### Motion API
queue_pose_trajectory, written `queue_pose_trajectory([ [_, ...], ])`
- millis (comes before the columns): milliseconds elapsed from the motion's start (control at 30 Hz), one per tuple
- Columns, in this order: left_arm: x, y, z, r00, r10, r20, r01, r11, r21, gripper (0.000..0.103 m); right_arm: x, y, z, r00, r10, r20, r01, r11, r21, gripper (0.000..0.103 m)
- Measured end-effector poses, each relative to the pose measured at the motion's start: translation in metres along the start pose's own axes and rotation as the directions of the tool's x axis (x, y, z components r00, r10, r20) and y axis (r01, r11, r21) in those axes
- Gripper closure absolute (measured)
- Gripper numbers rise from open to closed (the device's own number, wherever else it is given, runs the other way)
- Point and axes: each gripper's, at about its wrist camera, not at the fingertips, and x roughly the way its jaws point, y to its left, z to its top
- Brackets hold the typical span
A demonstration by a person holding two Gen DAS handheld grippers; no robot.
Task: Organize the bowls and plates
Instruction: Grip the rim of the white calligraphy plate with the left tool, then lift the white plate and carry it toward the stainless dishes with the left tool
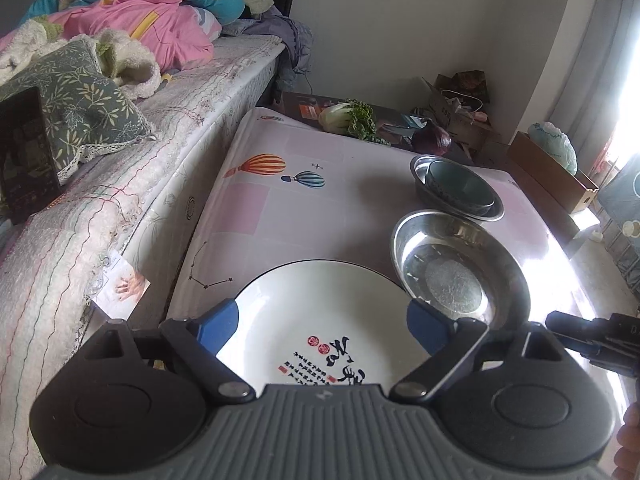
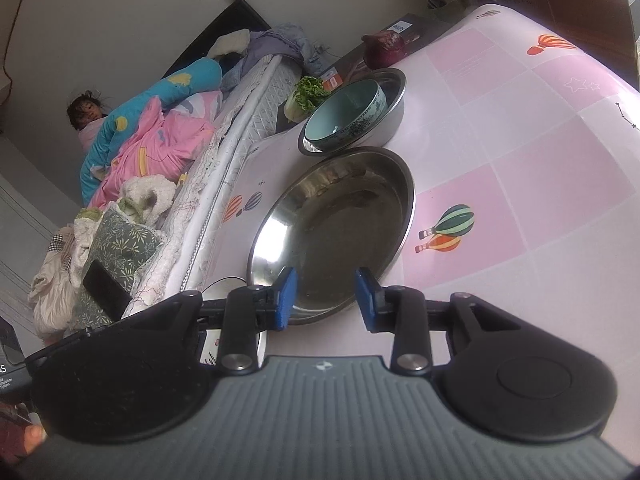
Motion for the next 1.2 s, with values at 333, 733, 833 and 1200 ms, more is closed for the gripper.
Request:
queue_pose_trajectory([
  [333,0.011,0.043,-0.032,0.996,0.064,-0.06,-0.068,0.996,-0.063,0.008,0.044,0.019,-0.058,0.99,0.024,-0.136,-0.021,0.999,0.026,0.07],
  [733,0.044,0.051,-0.019,0.997,0.047,-0.065,-0.05,0.997,-0.05,0.016,0.077,0.045,-0.053,0.982,0.062,-0.18,-0.063,0.998,-0.003,0.07],
  [833,0.05,0.052,-0.016,0.996,0.037,-0.08,-0.04,0.999,-0.037,0.025,0.084,0.052,-0.051,0.979,0.063,-0.195,-0.07,0.997,-0.026,0.07],
  [1200,0.067,0.047,-0.015,0.99,-0.006,-0.139,0.002,1.0,-0.024,0.061,0.096,0.061,-0.048,0.975,0.071,-0.21,-0.087,0.994,-0.068,0.074],
])
